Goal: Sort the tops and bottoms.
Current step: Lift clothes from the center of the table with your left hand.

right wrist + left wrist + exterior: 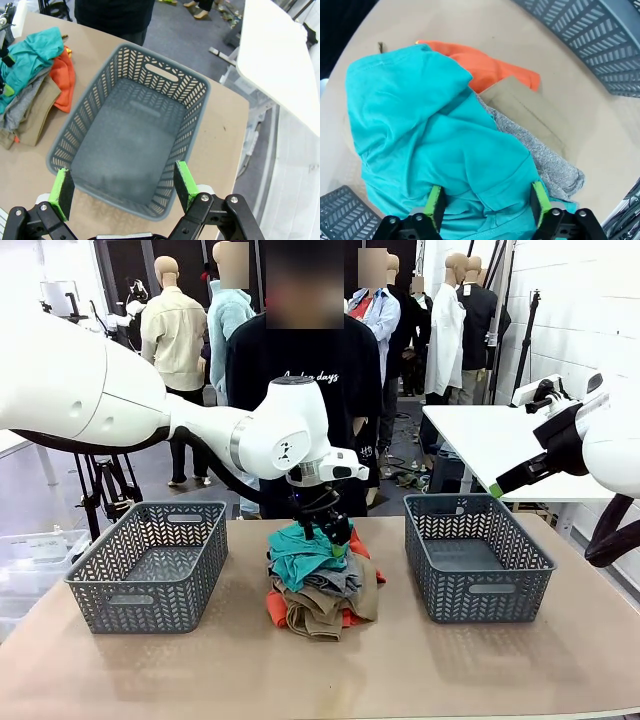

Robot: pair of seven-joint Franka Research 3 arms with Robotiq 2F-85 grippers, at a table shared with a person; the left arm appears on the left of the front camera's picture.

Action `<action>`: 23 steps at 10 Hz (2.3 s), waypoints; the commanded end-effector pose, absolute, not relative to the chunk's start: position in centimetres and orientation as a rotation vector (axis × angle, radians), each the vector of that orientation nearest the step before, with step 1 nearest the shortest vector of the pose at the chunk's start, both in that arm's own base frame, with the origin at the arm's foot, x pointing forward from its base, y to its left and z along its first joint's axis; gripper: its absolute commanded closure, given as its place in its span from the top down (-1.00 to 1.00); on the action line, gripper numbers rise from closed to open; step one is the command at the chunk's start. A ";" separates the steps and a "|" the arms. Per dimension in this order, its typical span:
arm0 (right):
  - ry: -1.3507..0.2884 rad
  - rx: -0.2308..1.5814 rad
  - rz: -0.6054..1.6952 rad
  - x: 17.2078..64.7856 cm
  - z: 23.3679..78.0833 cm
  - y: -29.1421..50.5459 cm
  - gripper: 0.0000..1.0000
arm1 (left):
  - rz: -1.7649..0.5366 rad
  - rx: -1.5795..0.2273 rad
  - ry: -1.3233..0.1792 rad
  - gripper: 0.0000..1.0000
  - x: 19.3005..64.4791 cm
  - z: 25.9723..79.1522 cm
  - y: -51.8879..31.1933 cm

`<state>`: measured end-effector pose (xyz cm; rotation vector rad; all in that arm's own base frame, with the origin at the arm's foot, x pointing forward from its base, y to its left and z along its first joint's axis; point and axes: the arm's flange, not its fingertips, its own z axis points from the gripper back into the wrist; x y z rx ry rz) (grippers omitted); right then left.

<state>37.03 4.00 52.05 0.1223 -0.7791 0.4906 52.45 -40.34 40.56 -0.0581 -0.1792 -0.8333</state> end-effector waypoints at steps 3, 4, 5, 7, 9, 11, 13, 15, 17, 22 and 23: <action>-0.786 0.131 0.495 37.2 51.9 3.8 1.00 | -0.778 -0.006 -0.158 -0.99 52.5 41.0 -40.6; -0.786 0.131 0.495 37.2 51.9 3.8 1.00 | -0.768 -0.006 -0.148 -1.00 52.6 40.9 -40.4; -0.786 0.131 0.495 37.2 51.9 3.8 1.00 | -0.760 -0.005 -0.145 -1.00 52.5 40.9 -40.3; -0.786 0.131 0.495 37.2 51.9 3.8 1.00 | -0.752 0.005 -0.153 -1.00 52.0 42.0 -40.3; -0.786 0.131 0.495 37.2 51.9 3.8 1.00 | -0.730 0.015 -0.190 -1.00 51.3 44.9 -39.8; -0.786 0.131 0.495 37.2 51.9 3.8 1.00 | -0.713 0.045 -0.283 -1.00 50.5 49.9 -38.8; -0.786 0.131 0.495 37.2 51.9 3.8 1.00 | -0.706 0.091 -0.355 -1.00 49.8 54.6 -37.9; -0.786 0.131 0.495 37.2 51.9 3.8 1.00 | -0.736 0.034 -0.329 -1.00 50.2 53.6 -38.3; -0.786 0.131 0.495 37.2 51.9 3.8 1.00 | -0.736 0.034 -0.329 -1.00 50.2 53.6 -38.3; -0.786 0.131 0.495 37.2 51.9 3.8 1.00 | -0.785 0.145 -0.357 -1.00 50.1 59.8 -38.9; -0.786 0.131 0.495 37.2 51.9 3.8 1.00 | -0.820 0.149 -0.328 -1.00 49.9 62.0 -39.6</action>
